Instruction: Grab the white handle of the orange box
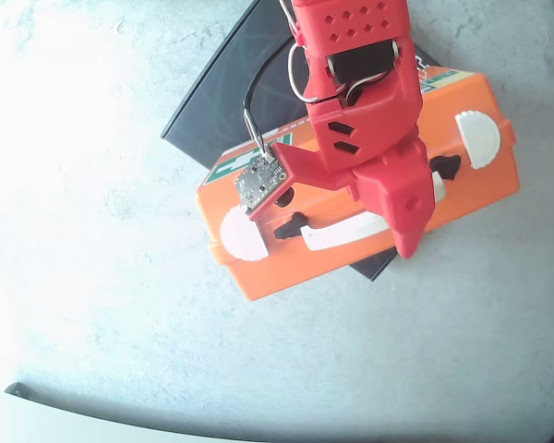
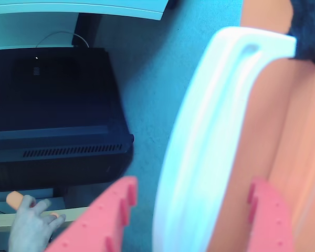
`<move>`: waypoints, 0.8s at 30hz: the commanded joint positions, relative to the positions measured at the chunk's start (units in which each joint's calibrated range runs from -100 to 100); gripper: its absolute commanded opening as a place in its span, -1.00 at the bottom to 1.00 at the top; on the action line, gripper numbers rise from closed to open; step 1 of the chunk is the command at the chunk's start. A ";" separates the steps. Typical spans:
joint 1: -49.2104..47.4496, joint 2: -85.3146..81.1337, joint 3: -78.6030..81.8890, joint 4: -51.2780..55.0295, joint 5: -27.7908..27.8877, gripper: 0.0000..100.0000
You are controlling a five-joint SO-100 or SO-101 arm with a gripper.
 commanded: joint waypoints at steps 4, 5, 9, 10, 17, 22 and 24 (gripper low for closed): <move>0.48 4.58 -1.92 -0.10 -0.11 -0.48; 0.56 4.92 -2.01 -0.10 -0.11 -0.48; 0.32 7.28 -4.58 -0.02 -0.11 -0.52; 0.25 8.04 -5.82 0.83 -0.11 -0.58; 0.40 15.21 -15.30 11.66 -0.16 -0.99; 0.87 17.07 -10.07 19.10 -6.58 -0.97; 0.40 17.23 -6.26 22.15 -9.09 -0.97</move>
